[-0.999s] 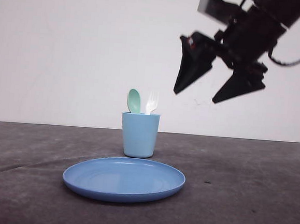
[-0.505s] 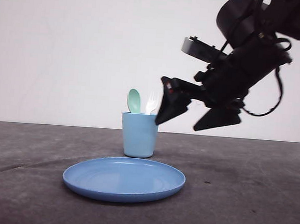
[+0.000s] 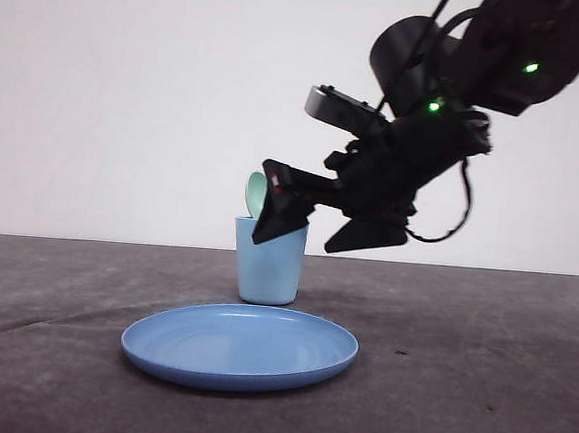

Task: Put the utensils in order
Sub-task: 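Lower the right gripper around the blue cup and grasp it, then carry the cup with the right gripper onto the blue plate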

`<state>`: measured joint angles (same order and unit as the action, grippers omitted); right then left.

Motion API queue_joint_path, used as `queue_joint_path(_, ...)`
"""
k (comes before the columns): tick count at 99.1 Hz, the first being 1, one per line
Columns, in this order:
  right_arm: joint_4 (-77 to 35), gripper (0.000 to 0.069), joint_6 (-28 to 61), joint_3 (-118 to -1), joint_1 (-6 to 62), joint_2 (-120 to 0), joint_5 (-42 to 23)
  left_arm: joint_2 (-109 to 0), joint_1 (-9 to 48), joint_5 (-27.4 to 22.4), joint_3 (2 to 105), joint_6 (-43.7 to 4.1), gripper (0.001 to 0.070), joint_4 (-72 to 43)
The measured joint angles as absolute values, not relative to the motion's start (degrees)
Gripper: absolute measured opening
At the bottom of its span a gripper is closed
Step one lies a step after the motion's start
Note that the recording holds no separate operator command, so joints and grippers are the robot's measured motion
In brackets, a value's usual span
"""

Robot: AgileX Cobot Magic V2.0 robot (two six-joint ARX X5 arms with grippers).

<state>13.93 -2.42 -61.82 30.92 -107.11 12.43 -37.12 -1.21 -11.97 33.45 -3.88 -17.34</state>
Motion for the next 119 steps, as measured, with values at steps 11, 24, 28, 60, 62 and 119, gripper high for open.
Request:
queue_joint_path(11,11.75,0.0681,-2.42,-66.39,31.09,-110.67,12.45,-37.12,-1.21,-11.97,33.45,-3.88,0.0233,-17.37)
queue_joint_path(24,8.10,0.0681,-2.42,-71.48,31.20,-114.63,12.49,-37.12,-1.21,-11.97,33.45,-3.88,0.0233,-17.37)
queue_joint_path(28,6.81,0.0681,-2.42,-72.99,31.20,-115.52,12.73,-37.12,-1.21,-11.97,33.45,-3.88,0.0233,-17.34)
queue_joint_path(60,5.58,0.0581,-2.39,-74.85,31.29,-115.96,13.45,-37.12,-1.21,-11.97,33.45,-3.88,0.0233,-17.37)
queue_joint_path(62,5.43,0.0568,-2.39,-74.85,31.33,-115.96,13.47,-37.12,-1.21,-11.97,33.45,-3.88,0.0233,-17.37)
queue_joint_path(119,-3.11,0.0476,-1.30,-74.85,33.63,-109.58,13.34,-37.12,-1.19,-11.97,33.45,-3.88,0.0233,-17.37)
